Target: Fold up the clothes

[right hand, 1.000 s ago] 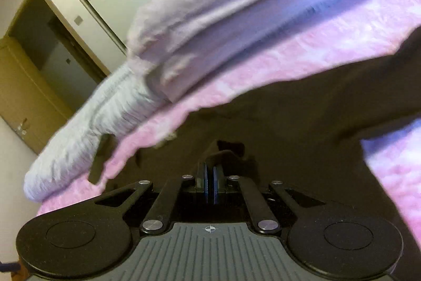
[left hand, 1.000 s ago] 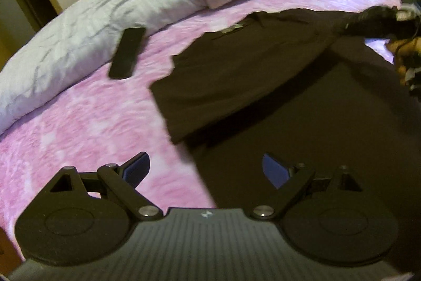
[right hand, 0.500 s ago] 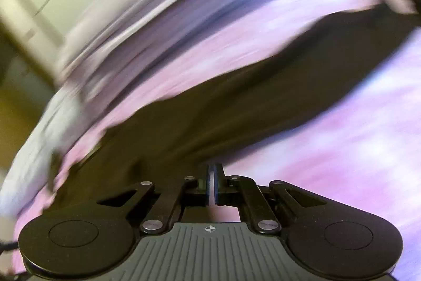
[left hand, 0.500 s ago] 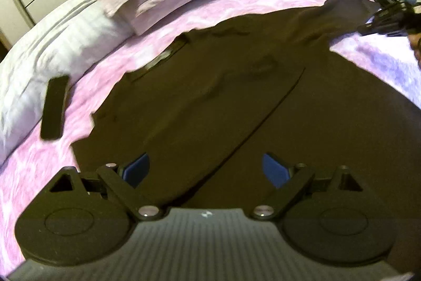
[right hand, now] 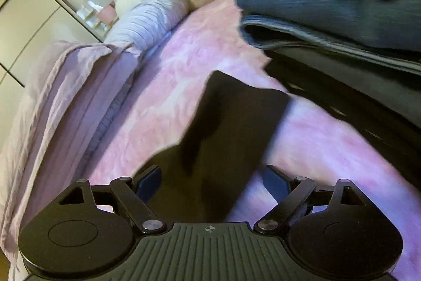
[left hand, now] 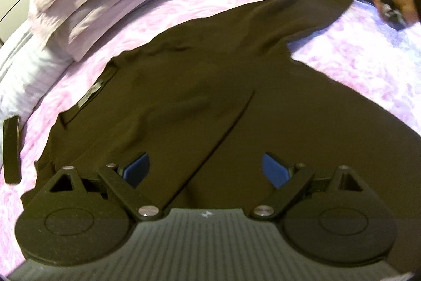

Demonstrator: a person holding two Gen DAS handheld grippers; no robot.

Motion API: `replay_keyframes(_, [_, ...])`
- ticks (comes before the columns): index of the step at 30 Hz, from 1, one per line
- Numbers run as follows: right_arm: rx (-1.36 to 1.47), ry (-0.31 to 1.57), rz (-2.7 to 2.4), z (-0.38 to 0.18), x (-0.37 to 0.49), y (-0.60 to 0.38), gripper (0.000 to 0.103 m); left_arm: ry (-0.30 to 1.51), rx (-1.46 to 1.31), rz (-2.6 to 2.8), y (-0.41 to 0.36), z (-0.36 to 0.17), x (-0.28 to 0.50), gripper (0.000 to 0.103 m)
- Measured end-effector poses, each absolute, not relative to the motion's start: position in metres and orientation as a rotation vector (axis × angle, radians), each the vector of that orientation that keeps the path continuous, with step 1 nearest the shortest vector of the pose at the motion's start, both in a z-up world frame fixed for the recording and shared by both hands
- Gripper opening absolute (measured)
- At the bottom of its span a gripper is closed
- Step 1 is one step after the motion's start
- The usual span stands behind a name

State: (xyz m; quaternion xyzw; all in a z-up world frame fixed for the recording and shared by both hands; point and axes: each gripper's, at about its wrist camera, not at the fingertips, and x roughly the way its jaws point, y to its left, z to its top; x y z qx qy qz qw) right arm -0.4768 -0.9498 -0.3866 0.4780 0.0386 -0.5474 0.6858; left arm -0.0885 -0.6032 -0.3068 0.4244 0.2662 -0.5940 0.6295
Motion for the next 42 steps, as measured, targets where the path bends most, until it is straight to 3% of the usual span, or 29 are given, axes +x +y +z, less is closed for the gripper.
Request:
replay_keyframes(1, [1.081,0.088,-1.229,-0.387,-0.476,-0.954,0.014,0.603,0.975,-1.363,-0.604,-0.304,-0.091,0.091])
replay_keyframes(2, [1.094,0.087,-1.239,-0.387,-0.476,-0.955,0.006,0.597,0.974,-1.364,-0.603,-0.301,-0.093,0.091])
replay_keyframes(10, [0.812,0.172,-1.174,-0.303,-0.41,-0.908,0.006,0.587,0.918,-1.317,-0.574,-0.271,-0.08,0.091])
replay_keyframes(17, [0.347,0.095,-0.688,-0.182,-0.23,-0.766,0.007,0.599,0.833,-1.2,-0.503,-0.246,-0.035,0.091])
replay_keyframes(22, [0.219,0.162,-0.332,-0.226,-0.092,-0.624,0.007,0.646,0.802,-1.074,-0.431,-0.241,0.005,0.091])
replay_keyframes(24, [0.133,0.325,-0.21,-0.272,-0.041,-0.57,0.008,0.679,0.793,-1.022,-0.401,-0.245,0.024,0.091])
replay_keyframes(25, [0.091,0.413,-0.17,-0.294,-0.021,-0.548,0.029,0.691,0.789,-0.999,-0.386,-0.247,0.032,0.091])
replay_keyframes(26, [0.083,0.476,-0.147,-0.31,-0.012,-0.532,0.059,0.702,0.785,-0.977,-0.372,-0.248,0.04,0.091])
replay_keyframes(27, [0.084,0.531,-0.129,-0.324,-0.007,-0.518,0.066,0.715,0.779,-0.959,-0.359,-0.25,0.046,0.091])
replay_keyframes(34, [0.191,0.729,-0.21,-0.337,-0.069,-0.513,0.068,0.794,0.762,-1.027,-0.327,-0.26,0.056,0.091])
replay_keyframes(42, [0.316,0.997,-0.365,-0.343,-0.208,-0.537,0.068,0.833,0.789,-1.318,-0.323,-0.286,-0.011,0.091])
